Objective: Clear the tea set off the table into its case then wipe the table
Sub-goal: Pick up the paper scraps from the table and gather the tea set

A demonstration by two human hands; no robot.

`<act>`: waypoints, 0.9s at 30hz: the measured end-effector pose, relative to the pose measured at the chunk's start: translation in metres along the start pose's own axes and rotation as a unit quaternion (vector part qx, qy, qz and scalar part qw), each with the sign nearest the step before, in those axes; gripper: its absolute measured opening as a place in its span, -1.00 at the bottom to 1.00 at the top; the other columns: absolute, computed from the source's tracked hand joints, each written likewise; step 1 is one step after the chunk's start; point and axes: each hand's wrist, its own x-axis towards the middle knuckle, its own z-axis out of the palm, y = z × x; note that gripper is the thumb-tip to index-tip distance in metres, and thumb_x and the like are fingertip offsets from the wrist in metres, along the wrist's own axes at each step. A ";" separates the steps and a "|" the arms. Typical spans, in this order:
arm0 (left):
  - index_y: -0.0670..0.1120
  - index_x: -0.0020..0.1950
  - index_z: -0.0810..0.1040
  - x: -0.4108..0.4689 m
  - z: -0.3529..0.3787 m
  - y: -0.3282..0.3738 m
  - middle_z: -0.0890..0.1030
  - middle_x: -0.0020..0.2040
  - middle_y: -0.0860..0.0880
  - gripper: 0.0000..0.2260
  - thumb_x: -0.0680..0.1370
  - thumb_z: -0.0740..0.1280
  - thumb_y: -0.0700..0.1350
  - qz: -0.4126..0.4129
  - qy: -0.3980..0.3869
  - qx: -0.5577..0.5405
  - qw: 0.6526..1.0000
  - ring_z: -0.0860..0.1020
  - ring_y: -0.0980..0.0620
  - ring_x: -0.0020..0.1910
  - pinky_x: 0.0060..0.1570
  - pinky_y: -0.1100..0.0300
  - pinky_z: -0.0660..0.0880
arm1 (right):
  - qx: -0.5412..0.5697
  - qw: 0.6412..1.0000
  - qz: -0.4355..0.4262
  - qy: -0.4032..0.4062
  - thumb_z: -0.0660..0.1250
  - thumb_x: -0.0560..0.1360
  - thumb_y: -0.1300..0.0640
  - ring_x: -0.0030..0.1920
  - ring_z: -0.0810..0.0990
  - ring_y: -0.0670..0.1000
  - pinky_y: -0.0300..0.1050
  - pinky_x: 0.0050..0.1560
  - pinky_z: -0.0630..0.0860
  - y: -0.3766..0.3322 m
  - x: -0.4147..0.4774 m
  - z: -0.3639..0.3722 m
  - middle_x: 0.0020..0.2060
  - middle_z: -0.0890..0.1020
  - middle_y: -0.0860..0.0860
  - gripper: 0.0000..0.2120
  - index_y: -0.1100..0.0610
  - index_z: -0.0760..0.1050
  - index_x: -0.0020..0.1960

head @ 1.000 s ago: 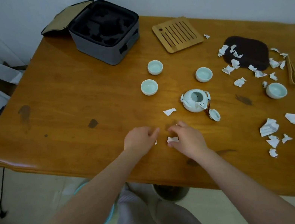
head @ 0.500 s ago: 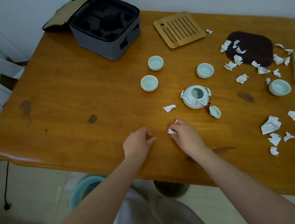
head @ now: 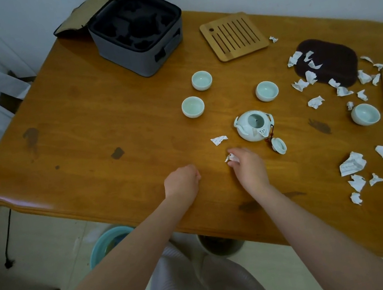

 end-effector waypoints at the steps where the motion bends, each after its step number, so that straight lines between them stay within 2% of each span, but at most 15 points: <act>1: -0.06 0.09 0.51 0.001 0.001 0.000 0.61 -0.06 -0.04 -0.83 0.65 0.16 -0.07 0.007 -0.006 0.016 1.000 0.57 -0.04 -0.11 -0.16 0.10 0.54 | -0.005 1.000 -0.003 0.001 0.32 0.55 0.18 0.07 0.56 0.09 -0.06 0.01 0.46 -0.001 0.002 0.000 0.08 0.61 0.06 -0.75 0.10 0.56 0.22; 4: -0.07 0.10 0.47 0.003 0.001 -0.004 0.60 -0.07 -0.04 -0.84 0.66 0.13 -0.07 0.030 -0.032 0.002 0.999 0.56 -0.02 -0.15 -0.22 0.11 0.50 | -0.038 0.999 -0.001 0.005 0.29 0.57 0.14 -0.06 0.56 0.06 -0.06 -0.14 0.47 -0.005 0.009 -0.001 -0.06 0.61 0.02 -0.87 0.07 0.58 0.06; 6: -0.06 0.10 0.47 0.006 -0.005 -0.005 0.57 -0.08 0.00 -0.85 0.66 0.14 -0.07 0.020 -0.054 -0.114 0.992 0.54 0.03 -0.13 -0.18 0.13 0.51 | -0.086 0.996 -0.007 0.001 0.24 0.59 0.12 -0.11 0.55 0.05 -0.10 -0.22 0.43 -0.008 0.012 0.000 -0.09 0.58 0.02 -0.88 0.08 0.56 0.02; 8: -0.04 0.10 0.47 0.010 -0.015 -0.002 0.52 -0.12 0.04 -0.86 0.65 0.14 -0.06 -0.029 -0.068 -0.260 0.963 0.49 0.09 -0.19 -0.25 0.21 0.46 | -0.121 0.992 -0.018 0.004 0.20 0.61 0.14 -0.13 0.54 0.04 -0.12 -0.24 0.39 -0.012 0.014 0.001 -0.09 0.56 0.03 -0.86 0.11 0.53 0.02; 9: -0.04 0.10 0.46 0.013 -0.019 0.000 0.50 -0.16 0.04 -0.86 0.66 0.13 -0.07 -0.076 -0.085 -0.346 0.931 0.45 0.10 -0.25 -0.32 0.24 0.41 | -0.128 0.992 -0.020 0.004 0.18 0.61 0.15 -0.12 0.54 0.04 -0.13 -0.25 0.38 -0.012 0.014 0.002 -0.08 0.56 0.03 -0.86 0.12 0.52 0.03; 10: -0.06 0.11 0.44 0.016 -0.022 0.001 0.47 -0.19 0.03 -0.87 0.65 0.13 -0.08 -0.129 -0.112 -0.444 0.880 0.40 0.11 -0.32 -0.40 0.27 0.36 | -0.128 0.992 -0.018 0.003 0.18 0.62 0.16 -0.13 0.53 0.04 -0.13 -0.24 0.38 -0.013 0.014 0.004 -0.08 0.56 0.04 -0.86 0.13 0.51 0.03; 12: -0.11 0.08 0.40 0.019 -0.027 0.003 0.47 -0.22 -0.03 -0.91 0.65 0.14 -0.13 -0.219 -0.159 -0.620 0.737 0.34 0.10 -0.41 -0.56 0.30 0.26 | -0.088 0.996 -0.006 -0.002 0.19 0.61 0.15 -0.15 0.51 0.02 -0.11 -0.22 0.39 -0.014 0.014 0.005 -0.10 0.57 0.04 -0.85 0.15 0.52 0.00; 13: -0.12 0.03 0.38 0.019 -0.029 0.003 0.50 -0.23 -0.06 -0.93 0.64 0.14 -0.16 -0.247 -0.170 -0.679 0.670 0.33 0.10 -0.44 -0.60 0.30 0.22 | -0.033 0.999 0.002 -0.006 0.21 0.61 0.15 -0.15 0.51 0.02 -0.10 -0.21 0.40 -0.017 0.014 0.005 -0.12 0.58 0.04 -0.86 0.15 0.53 -0.03; 15: -0.11 -0.12 0.37 0.020 -0.029 0.003 0.54 -0.27 -0.09 -0.88 0.60 0.12 -0.19 -0.267 -0.175 -0.745 0.586 0.34 0.07 -0.46 -0.61 0.31 0.19 | 0.114 0.993 0.002 -0.001 0.26 0.58 0.16 -0.16 0.53 -0.01 -0.14 -0.19 0.40 -0.027 0.011 0.002 -0.17 0.59 0.01 -0.88 0.13 0.55 -0.07; 18: -0.12 -0.24 0.39 0.018 -0.026 0.011 0.53 -0.28 -0.10 -0.83 0.51 0.08 -0.18 -0.256 -0.167 -0.800 0.516 0.40 0.03 -0.42 -0.52 0.26 0.28 | 0.214 0.976 -0.035 -0.007 0.32 0.54 0.19 -0.16 0.53 -0.12 -0.29 -0.18 0.40 -0.052 0.001 -0.009 -0.18 0.60 -0.04 -0.91 0.10 0.58 -0.12; 20: -0.19 -0.11 0.50 0.014 -0.024 0.016 0.54 -0.15 -0.13 -0.78 0.48 0.07 -0.19 -0.247 -0.170 -0.832 0.467 0.49 -0.01 -0.24 -0.17 0.22 0.44 | 0.216 0.975 -0.047 -0.028 0.33 0.53 0.17 -0.14 0.54 -0.13 -0.27 -0.17 0.45 -0.066 -0.004 -0.014 -0.15 0.60 -0.04 -0.91 0.10 0.60 -0.10; 21: -0.23 0.00 0.53 0.013 -0.024 0.018 0.56 -0.07 -0.15 -0.72 0.48 0.07 -0.19 -0.242 -0.173 -0.843 0.449 0.52 -0.04 -0.12 0.03 0.17 0.43 | 0.211 0.976 -0.045 -0.040 0.33 0.54 0.16 -0.13 0.55 -0.12 -0.23 -0.16 0.48 -0.070 -0.006 -0.016 -0.14 0.61 -0.03 -0.91 0.10 0.62 -0.08; 22: -0.24 0.09 0.53 0.012 -0.024 0.021 0.58 -0.02 -0.17 -0.67 0.49 0.06 -0.19 -0.238 -0.176 -0.849 0.438 0.54 -0.07 -0.03 0.13 0.13 0.41 | 0.201 0.977 -0.042 -0.049 0.33 0.54 0.14 -0.12 0.56 -0.10 -0.19 -0.15 0.51 -0.073 -0.007 -0.017 -0.13 0.61 -0.03 -0.90 0.10 0.62 -0.05; 24: -0.24 0.19 0.53 0.011 -0.025 0.026 0.61 0.03 -0.19 -0.62 0.52 0.04 -0.17 -0.235 -0.181 -0.856 0.423 0.57 -0.10 0.03 0.11 0.07 0.46 | 0.166 0.984 -0.037 -0.055 0.35 0.53 0.12 -0.10 0.56 -0.07 -0.16 -0.13 0.53 -0.077 -0.009 -0.020 -0.11 0.60 -0.03 -0.89 0.10 0.63 -0.01; 27: -0.21 0.25 0.54 0.011 -0.025 0.032 0.65 0.01 -0.17 -0.61 0.58 0.06 -0.10 -0.250 -0.176 -0.861 0.407 0.62 -0.08 -0.01 0.00 0.08 0.53 | 0.099 0.993 -0.040 -0.058 0.40 0.49 0.10 -0.04 0.55 -0.06 -0.22 -0.12 0.45 -0.079 -0.011 -0.025 -0.04 0.58 -0.04 -0.82 0.07 0.61 0.09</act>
